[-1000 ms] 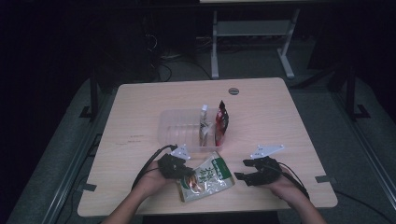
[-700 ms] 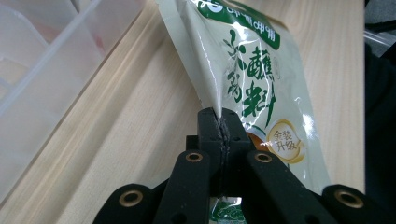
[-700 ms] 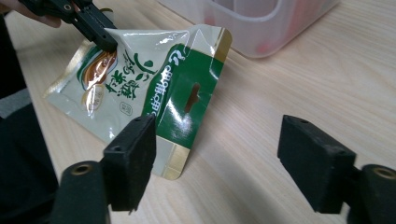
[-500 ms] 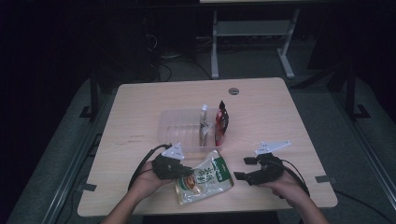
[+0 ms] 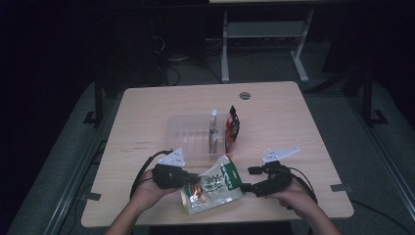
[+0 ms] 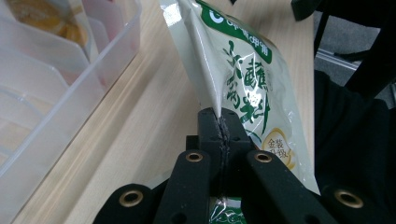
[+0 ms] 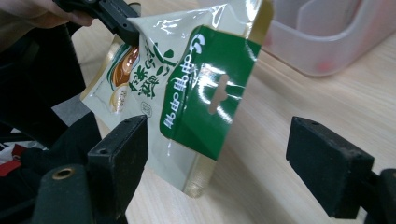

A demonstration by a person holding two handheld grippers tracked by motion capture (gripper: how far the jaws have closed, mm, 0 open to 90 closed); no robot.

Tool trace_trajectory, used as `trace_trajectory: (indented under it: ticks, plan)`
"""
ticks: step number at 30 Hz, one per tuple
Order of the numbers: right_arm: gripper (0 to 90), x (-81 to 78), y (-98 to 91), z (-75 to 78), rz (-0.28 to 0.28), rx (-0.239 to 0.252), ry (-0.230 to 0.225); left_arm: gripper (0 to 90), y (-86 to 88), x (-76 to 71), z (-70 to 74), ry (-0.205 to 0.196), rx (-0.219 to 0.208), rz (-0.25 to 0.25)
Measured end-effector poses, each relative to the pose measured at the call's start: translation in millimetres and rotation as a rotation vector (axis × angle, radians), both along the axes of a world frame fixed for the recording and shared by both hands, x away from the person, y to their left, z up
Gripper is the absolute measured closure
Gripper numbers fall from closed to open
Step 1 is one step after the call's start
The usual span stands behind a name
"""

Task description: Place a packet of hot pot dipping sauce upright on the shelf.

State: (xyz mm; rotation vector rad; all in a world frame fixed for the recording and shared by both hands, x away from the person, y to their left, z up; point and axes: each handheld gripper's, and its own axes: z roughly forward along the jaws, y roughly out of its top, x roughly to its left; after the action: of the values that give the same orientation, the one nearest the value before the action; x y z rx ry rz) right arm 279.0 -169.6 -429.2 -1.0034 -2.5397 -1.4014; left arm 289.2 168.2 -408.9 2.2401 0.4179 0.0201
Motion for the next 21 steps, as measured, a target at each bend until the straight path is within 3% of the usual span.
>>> trace_trajectory:
  ticks: [5, 15, 21]
  plan:
    - [21.1, -1.2, 8.4, -2.4, 0.033, 0.006, 0.011, 89.6, -4.1, -3.2, 2.2, -0.004, -0.027, -0.009]
    - [23.0, -2.4, 20.9, -7.3, 0.095, 0.004, 0.037, 89.5, -17.6, -9.1, 2.4, -0.020, -0.033, -0.066]
    - [32.2, -2.3, 20.6, -8.7, 0.123, 0.022, 0.054, 89.5, -18.0, -10.3, 3.8, -0.031, -0.056, -0.071]
